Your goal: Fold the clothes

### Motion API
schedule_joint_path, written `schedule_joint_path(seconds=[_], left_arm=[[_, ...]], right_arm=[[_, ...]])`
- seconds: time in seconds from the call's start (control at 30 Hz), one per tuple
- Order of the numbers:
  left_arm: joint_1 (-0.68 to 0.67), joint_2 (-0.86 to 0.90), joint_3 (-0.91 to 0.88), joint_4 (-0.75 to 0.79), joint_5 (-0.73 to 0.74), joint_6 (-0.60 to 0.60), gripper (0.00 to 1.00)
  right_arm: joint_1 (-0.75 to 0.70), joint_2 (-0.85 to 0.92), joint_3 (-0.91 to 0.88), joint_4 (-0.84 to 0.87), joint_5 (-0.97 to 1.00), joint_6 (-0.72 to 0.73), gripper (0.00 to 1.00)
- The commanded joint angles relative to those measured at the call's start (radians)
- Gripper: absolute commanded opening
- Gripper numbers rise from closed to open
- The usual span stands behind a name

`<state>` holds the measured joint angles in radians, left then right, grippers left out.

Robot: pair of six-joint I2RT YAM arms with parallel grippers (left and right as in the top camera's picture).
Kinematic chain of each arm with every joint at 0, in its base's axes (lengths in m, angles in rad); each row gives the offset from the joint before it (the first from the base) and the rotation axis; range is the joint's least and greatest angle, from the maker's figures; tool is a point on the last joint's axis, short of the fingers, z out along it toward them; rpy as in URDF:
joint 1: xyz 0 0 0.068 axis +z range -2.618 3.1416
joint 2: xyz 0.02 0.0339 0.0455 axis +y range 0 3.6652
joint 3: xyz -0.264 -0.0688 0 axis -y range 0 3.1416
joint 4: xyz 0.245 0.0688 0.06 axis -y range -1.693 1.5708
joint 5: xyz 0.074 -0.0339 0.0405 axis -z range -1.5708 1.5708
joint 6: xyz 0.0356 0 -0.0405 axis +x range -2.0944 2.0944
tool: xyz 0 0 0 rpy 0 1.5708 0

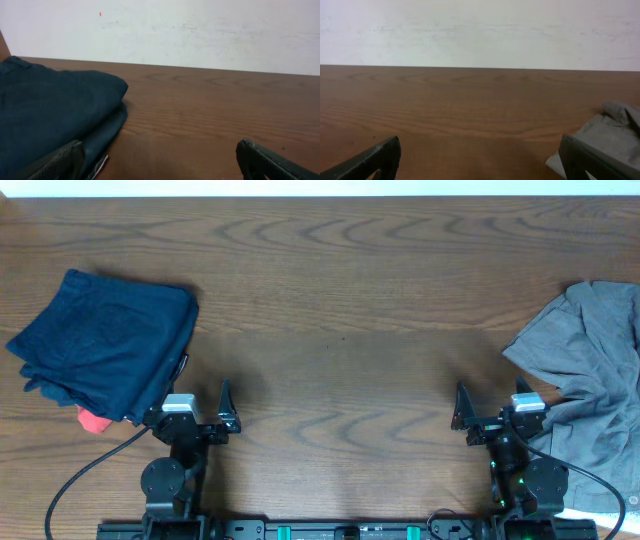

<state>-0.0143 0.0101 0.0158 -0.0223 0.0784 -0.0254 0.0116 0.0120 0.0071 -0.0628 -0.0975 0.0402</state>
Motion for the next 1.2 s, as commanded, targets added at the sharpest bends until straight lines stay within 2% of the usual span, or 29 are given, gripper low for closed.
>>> schedule_joint_path(seconds=[0.0, 0.87, 1.0, 1.17], left_arm=[[-0.002, -0.006, -0.012, -0.041, 0.014, 0.006, 0.98], [-0.002, -0.006, -0.012, -0.04, 0.014, 0.006, 0.98], [-0.002, -0.006, -0.012, -0.037, 0.014, 0.006, 0.98], [-0.002, -0.002, 0.022, -0.099, 0.096, -0.093, 0.98]], right_arm=[[0.008, -0.006, -0.002, -0.003, -0.004, -0.012, 0.99], [0.008, -0.005, -0.002, 0.012, -0.025, -0.01, 0.99], [0.008, -0.005, -0.002, 0.024, -0.063, 0.076, 0.99], [0.008, 0.004, 0.009, -0.002, -0.058, 0.093, 0.99]])
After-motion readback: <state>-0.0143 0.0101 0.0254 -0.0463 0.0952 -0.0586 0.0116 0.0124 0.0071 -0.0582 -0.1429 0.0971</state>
